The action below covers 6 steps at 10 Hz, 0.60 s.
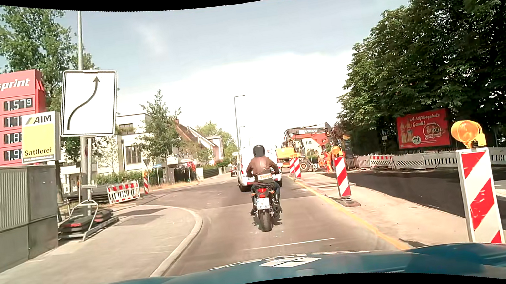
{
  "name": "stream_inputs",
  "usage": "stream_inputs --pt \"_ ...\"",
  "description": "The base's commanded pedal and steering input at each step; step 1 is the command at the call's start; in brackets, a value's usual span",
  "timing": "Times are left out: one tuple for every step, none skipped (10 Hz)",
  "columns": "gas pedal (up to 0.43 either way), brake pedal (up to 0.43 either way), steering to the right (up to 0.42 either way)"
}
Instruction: Follow the waypoints while adhering to traffic rules and regulations
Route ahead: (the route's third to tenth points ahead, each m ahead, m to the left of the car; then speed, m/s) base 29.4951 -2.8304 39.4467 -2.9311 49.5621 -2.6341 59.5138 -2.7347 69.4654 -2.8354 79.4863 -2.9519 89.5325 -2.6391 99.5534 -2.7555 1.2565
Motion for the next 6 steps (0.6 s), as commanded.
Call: stream_inputs --pt "0.098 0.000 -0.001" --pt "0.118 0.000 -0.003" --pt "0.118 0.000 -0.005" --pt "0.118 0.000 -0.005" --pt "0.118 0.000 -0.005" --pt "0.130 0.000 -0.005"
